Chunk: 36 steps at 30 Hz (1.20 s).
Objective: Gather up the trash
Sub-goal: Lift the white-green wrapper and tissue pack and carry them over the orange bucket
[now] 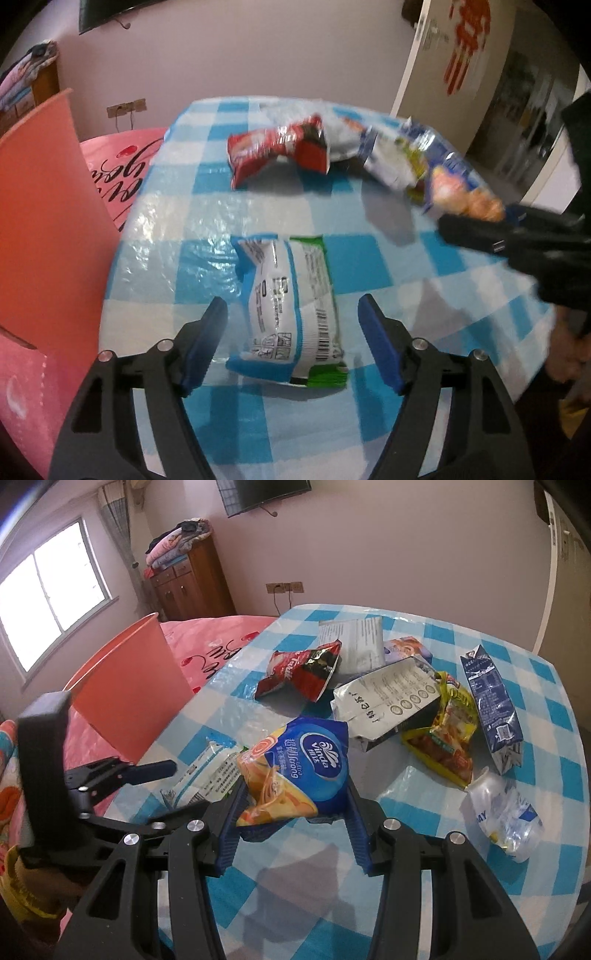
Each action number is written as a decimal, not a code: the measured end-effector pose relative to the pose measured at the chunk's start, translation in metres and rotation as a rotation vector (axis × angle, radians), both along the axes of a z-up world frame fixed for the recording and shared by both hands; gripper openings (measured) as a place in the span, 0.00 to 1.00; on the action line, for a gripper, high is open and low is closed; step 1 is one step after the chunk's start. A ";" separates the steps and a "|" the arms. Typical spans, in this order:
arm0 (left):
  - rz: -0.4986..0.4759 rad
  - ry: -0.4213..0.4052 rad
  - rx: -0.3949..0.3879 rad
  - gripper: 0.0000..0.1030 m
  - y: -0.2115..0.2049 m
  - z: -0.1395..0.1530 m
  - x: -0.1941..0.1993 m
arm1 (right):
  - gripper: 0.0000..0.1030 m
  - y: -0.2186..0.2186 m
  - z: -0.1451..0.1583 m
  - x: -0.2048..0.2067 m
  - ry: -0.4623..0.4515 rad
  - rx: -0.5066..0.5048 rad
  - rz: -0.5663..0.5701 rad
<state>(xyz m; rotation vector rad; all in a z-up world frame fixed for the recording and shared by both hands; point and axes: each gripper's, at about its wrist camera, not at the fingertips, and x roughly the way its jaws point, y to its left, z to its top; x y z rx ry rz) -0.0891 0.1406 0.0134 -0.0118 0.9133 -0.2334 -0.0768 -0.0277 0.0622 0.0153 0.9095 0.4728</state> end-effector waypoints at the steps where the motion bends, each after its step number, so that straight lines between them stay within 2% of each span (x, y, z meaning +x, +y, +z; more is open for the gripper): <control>1: 0.004 0.005 0.018 0.72 -0.002 -0.004 0.001 | 0.49 -0.001 0.000 0.000 0.001 0.002 -0.001; 3: 0.018 0.024 0.046 0.65 -0.004 -0.012 0.006 | 0.49 -0.002 -0.003 -0.001 0.005 0.005 -0.004; 5: 0.015 0.027 0.025 0.57 -0.005 -0.014 0.007 | 0.49 -0.003 -0.006 0.000 0.013 0.005 -0.007; 7: 0.017 0.017 0.032 0.54 -0.006 -0.012 0.007 | 0.49 -0.003 -0.008 0.000 0.019 0.008 -0.008; 9: 0.024 0.020 0.005 0.49 -0.003 -0.011 0.009 | 0.49 -0.002 -0.010 0.001 0.024 0.015 -0.005; 12: 0.040 0.037 -0.058 0.48 0.005 -0.009 0.011 | 0.49 0.002 -0.008 0.001 0.019 0.018 0.000; 16: 0.052 0.009 -0.092 0.48 0.010 0.004 0.006 | 0.49 0.007 -0.001 0.004 0.011 0.032 0.011; 22: 0.083 -0.118 -0.139 0.48 0.031 0.057 -0.006 | 0.49 0.022 0.019 0.012 -0.001 0.059 0.050; 27: 0.138 -0.239 -0.148 0.48 0.060 0.105 -0.017 | 0.49 0.052 0.055 0.023 -0.040 0.102 0.119; 32: 0.251 -0.334 -0.142 0.48 0.107 0.145 -0.030 | 0.49 0.102 0.092 0.036 -0.086 0.142 0.221; 36: 0.371 -0.371 -0.105 0.48 0.145 0.160 -0.036 | 0.49 0.154 0.116 0.045 -0.123 0.158 0.318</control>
